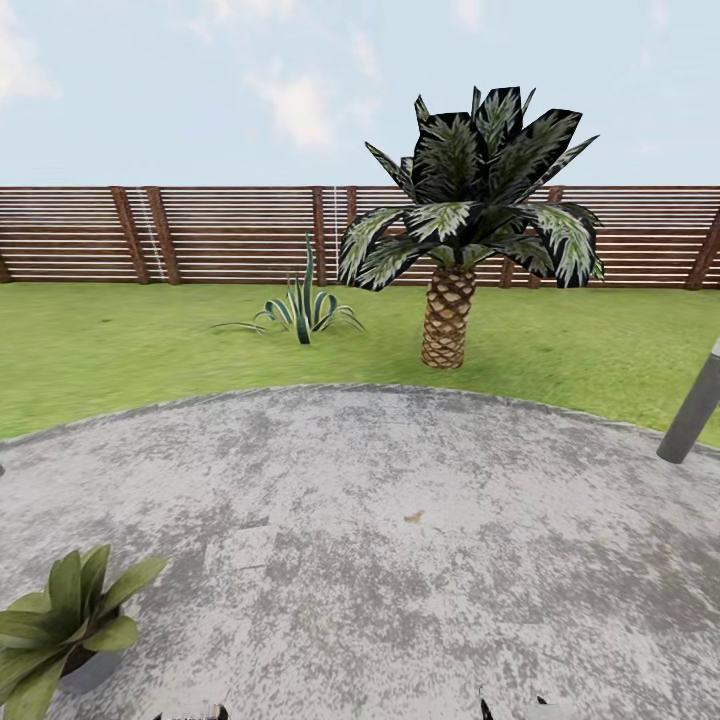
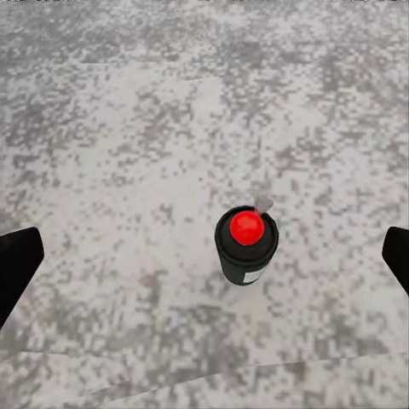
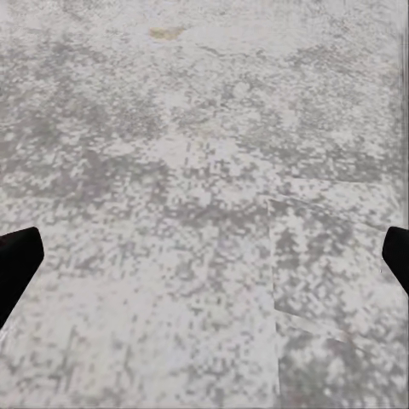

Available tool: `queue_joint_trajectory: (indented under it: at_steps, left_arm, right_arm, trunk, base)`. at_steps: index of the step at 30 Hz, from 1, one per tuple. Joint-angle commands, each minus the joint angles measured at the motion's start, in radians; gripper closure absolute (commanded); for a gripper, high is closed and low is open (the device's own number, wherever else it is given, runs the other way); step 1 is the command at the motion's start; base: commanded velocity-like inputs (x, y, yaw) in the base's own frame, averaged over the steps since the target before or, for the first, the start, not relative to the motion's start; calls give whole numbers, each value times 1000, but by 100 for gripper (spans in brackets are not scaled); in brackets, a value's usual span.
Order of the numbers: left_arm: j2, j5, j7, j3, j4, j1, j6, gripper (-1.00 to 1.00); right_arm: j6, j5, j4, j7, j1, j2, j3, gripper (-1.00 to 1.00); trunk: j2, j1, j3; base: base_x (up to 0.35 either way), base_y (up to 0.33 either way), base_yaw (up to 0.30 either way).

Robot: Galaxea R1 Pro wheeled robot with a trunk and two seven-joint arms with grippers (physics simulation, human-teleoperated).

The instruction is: Pick up the pesticide atomizer in the garden and spray insectifuge to fully cover both potted plants in the garden.

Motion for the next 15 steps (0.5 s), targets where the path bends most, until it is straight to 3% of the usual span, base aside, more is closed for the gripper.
queue_joint_trajectory:
  at_steps: [1,6,9,11,15]
  left_arm:
    - [1,0,-1,0,1,-4,3,-100]
    - [1,-3,-17,-2,0,-81,104,-100]
    - [1,-6,-75,-3,0,-152,174,-100]
    - [1,-7,-103,-4,0,-192,189,-100]
    - [3,-7,-115,-4,0,-219,195,-100]
  right_arm:
    - [-1,1,-24,0,-10,0,0,-100]
    - [59,2,-99,0,-98,-1,0,-100]
    - [193,1,-111,-1,-204,-1,0,-100]
    - [251,1,-113,-2,-270,-1,0,-100]
    - [277,1,-115,-1,-335,-1,0,-100]
  trunk:
    - [0,0,-1]
    - [0,0,-1]
    - [0,0,-1]
    - [0,0,-1]
    - [0,0,-1]
  base:
    - [0,0,0]
    - [0,0,0]
    - [0,0,0]
    - [0,0,0]
    - [0,0,0]
